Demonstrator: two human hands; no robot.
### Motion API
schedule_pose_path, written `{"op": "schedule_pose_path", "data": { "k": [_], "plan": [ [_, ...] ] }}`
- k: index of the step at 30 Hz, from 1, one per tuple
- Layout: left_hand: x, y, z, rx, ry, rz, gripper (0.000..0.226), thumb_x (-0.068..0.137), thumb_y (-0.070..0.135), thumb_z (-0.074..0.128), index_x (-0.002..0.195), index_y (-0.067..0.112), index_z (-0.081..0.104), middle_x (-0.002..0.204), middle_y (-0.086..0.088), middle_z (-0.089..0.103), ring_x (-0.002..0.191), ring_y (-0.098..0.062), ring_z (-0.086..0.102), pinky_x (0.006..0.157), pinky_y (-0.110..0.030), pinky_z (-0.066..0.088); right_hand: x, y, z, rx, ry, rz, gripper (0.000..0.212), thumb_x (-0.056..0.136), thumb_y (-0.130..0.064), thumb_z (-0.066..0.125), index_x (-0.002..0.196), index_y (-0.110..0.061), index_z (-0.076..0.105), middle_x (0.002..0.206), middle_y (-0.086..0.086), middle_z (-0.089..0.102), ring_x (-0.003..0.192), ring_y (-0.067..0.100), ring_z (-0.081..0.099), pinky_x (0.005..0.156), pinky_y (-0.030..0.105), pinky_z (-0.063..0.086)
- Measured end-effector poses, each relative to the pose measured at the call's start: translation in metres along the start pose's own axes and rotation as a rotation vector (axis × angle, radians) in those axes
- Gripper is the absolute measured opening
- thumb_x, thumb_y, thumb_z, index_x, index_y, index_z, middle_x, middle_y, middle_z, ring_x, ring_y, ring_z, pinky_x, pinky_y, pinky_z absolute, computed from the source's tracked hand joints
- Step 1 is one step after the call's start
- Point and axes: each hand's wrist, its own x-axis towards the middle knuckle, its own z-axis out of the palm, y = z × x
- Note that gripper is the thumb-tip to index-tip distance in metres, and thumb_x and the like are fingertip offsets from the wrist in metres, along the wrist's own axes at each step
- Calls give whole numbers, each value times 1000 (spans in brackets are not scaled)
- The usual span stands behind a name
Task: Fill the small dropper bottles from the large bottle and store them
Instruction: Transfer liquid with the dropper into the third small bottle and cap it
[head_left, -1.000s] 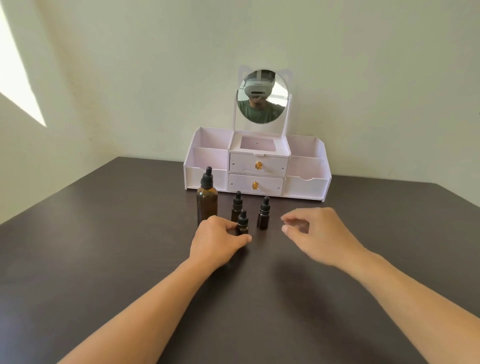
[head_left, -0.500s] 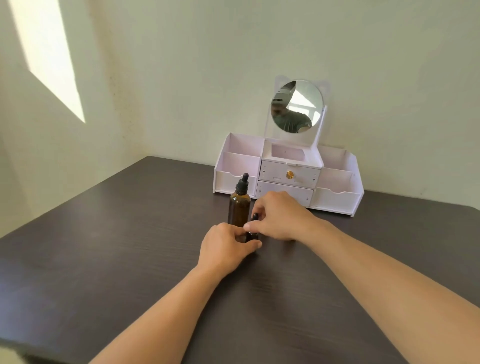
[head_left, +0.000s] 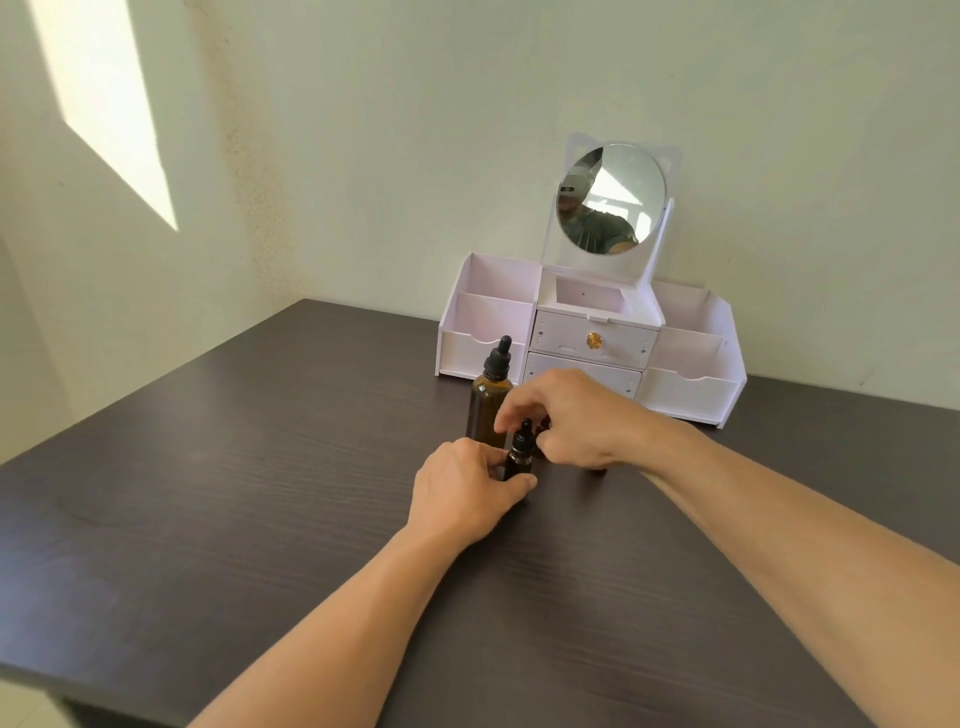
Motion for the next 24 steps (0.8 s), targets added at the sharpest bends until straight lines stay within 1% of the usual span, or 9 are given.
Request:
{"op": "schedule_pose_path", "data": {
  "k": [3, 5, 8, 10, 12, 15, 18, 21, 24],
  "plan": [
    [0, 0, -1, -15, -6, 2, 30, 81, 51, 69, 64, 31, 55, 55, 12, 50, 53, -7, 48, 50, -22, 33, 3, 3, 2, 53, 120, 49, 15, 74, -23, 69, 88, -29, 68, 83, -12, 65, 85, 12, 61, 82, 36, 52],
    [0, -1, 0, -19, -14, 0, 26, 81, 52, 68, 66, 32, 60, 56, 11, 52, 55, -7, 50, 52, -23, 36, 3, 2, 5, 0, 159, 73, 12, 79, -38, 69, 78, -27, 65, 74, -11, 60, 78, 14, 59, 74, 34, 49],
    [1, -2, 1, -20, -13, 6, 29, 81, 51, 69, 62, 32, 57, 56, 11, 53, 55, -7, 51, 55, -25, 42, 1, -3, 4, -26, 133, 41, 10, 84, -23, 67, 76, -27, 63, 69, -13, 53, 74, 12, 55, 69, 31, 45],
    [1, -1, 1, -15, -1, 4, 35, 80, 51, 69, 57, 31, 52, 54, 11, 51, 54, -7, 49, 54, -25, 40, -1, -4, -1, -14, 95, 14, 21, 82, -5, 63, 80, -25, 68, 65, -16, 49, 69, 4, 50, 71, 29, 47],
    [0, -1, 0, -19, -2, -4, 33, 80, 51, 69, 60, 30, 54, 54, 12, 49, 54, -7, 47, 54, -24, 37, -1, -5, -5, -6, 78, -2, 32, 77, 4, 58, 83, -25, 70, 63, -17, 49, 65, 0, 48, 73, 29, 50],
    [-1, -1, 0, -23, -12, -8, 32, 81, 51, 69, 62, 31, 54, 54, 12, 48, 54, -7, 47, 55, -25, 38, 2, -3, -4, 23, 126, 7, 21, 74, -12, 66, 84, -31, 66, 80, -13, 60, 79, 8, 58, 78, 35, 54],
    [0, 0, 0, -18, -10, -7, 38, 81, 51, 69, 55, 31, 50, 52, 10, 48, 52, -8, 46, 54, -26, 39, 3, 0, -1, -25, 149, 43, 9, 80, -32, 70, 78, -29, 62, 83, -7, 61, 83, 16, 59, 76, 35, 52],
    [0, -2, 1, -36, -12, -1, 26, 80, 52, 68, 65, 32, 62, 52, 9, 50, 53, -8, 48, 55, -27, 42, 1, -1, 0, -68, 151, 28, 5, 84, -20, 69, 85, -25, 67, 89, -2, 65, 86, 18, 61, 79, 39, 53],
    [0, -2, 2, -40, 13, 2, 28, 80, 52, 68, 77, 24, 71, 53, 9, 48, 53, -8, 46, 54, -25, 37, 0, -2, -1, -68, 167, -23, 25, 81, -1, 64, 88, -25, 68, 93, -2, 67, 86, 15, 62, 79, 40, 55]
  ]
}}
